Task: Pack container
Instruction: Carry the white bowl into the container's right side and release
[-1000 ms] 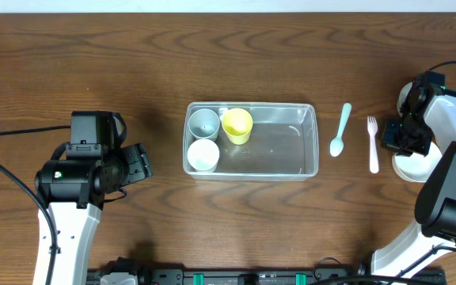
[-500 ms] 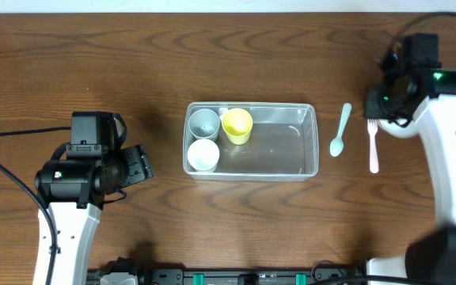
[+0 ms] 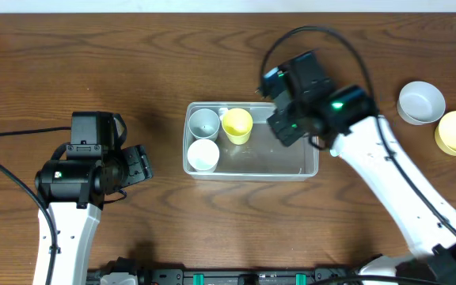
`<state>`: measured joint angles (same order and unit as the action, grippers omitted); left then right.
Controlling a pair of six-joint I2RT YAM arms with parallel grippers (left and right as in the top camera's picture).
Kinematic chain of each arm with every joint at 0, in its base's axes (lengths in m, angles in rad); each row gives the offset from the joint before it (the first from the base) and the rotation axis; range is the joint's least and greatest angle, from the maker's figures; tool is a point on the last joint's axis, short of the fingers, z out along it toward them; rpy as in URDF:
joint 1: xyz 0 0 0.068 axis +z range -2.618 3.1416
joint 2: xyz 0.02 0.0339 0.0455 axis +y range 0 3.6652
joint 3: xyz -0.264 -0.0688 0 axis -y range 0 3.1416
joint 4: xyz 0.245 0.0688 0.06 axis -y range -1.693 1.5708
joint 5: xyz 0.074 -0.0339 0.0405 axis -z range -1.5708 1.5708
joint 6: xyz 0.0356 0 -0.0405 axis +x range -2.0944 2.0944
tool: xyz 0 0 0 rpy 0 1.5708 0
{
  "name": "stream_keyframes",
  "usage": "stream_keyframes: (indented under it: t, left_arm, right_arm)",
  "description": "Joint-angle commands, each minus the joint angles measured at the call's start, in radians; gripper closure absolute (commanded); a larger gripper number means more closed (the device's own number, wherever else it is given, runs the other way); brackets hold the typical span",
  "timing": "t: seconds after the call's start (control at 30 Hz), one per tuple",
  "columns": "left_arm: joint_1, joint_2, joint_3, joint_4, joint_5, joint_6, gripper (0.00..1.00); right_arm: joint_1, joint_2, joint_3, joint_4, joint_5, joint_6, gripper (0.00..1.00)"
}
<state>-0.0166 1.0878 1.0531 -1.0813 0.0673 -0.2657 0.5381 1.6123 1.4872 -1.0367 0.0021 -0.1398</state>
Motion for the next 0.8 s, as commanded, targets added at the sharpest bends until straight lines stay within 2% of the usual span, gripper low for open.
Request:
stream_keyframes:
  t: [0.0,0.4,0.63,0.77]
  left_arm:
    - [0.005,0.003,-0.002,-0.006,-0.014,-0.006,0.25]
    - [0.005,0.003,-0.002,-0.009,-0.015,-0.005,0.25]
    - [0.005,0.003,-0.002,-0.009,-0.015,-0.005,0.25]
    - [0.005,0.003,-0.002,-0.009,-0.015,-0.006,0.25]
  right_arm:
    - [0.026,0.061,-0.004,-0.007,0.008,0.010,0.99]
    - [0.020,0.236,-0.004,-0.019,0.008,0.012,0.99]
    - [-0.004,0.273,-0.004,-0.019,0.009,0.012,0.99]
    - [-0.026,0.273,-0.004,-0.020,0.009,0.012,0.95]
